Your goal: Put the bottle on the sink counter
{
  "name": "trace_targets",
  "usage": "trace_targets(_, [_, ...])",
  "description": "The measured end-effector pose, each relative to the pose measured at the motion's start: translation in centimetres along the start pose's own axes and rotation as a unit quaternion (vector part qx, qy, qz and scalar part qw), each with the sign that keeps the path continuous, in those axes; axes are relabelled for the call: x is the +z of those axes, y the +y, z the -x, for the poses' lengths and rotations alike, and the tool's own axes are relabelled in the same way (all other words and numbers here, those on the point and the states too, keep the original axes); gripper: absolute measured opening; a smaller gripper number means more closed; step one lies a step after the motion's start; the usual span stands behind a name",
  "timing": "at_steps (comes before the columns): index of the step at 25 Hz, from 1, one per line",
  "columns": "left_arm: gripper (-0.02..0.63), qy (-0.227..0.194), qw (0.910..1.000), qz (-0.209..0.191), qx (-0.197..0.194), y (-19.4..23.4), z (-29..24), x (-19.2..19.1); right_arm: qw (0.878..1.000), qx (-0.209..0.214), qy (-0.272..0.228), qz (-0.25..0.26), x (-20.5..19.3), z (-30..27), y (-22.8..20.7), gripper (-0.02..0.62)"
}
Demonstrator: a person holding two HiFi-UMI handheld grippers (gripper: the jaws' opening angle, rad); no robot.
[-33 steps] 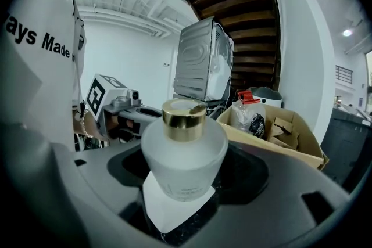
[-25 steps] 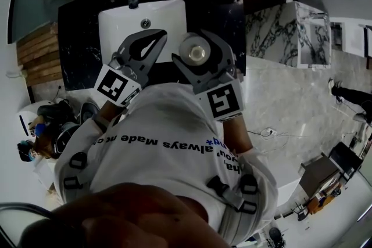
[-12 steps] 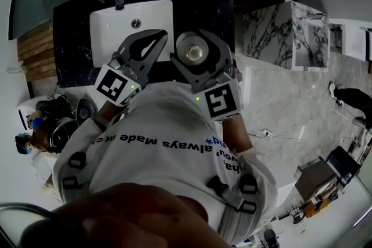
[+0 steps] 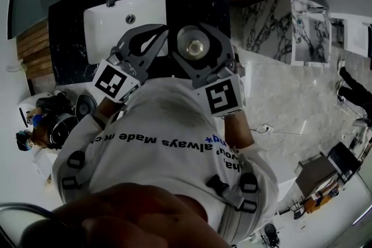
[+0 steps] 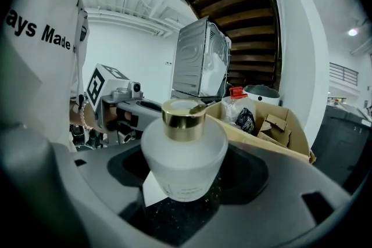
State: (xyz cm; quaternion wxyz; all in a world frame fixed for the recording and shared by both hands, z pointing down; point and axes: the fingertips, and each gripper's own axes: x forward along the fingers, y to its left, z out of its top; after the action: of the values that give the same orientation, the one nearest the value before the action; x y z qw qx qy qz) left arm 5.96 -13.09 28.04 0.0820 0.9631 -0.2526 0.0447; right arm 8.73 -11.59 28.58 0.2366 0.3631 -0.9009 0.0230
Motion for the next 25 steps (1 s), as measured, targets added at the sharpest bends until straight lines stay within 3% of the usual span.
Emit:
trace_targets(13, [0.003, 0.043, 0.9989, 0.001, -0.016, 2.4, -2.9, -3.5, 1.0, -0.004, -0.005, -0.012, -3.6, -4.5, -2.1, 0.333])
trace_targets(25, [0.003, 0.075, 0.9968, 0.019, -0.018, 6.7, -7.9, -9.6, 1.0, -0.017, 0.006, -0.014, -8.7, -10.3, -6.1, 0.333])
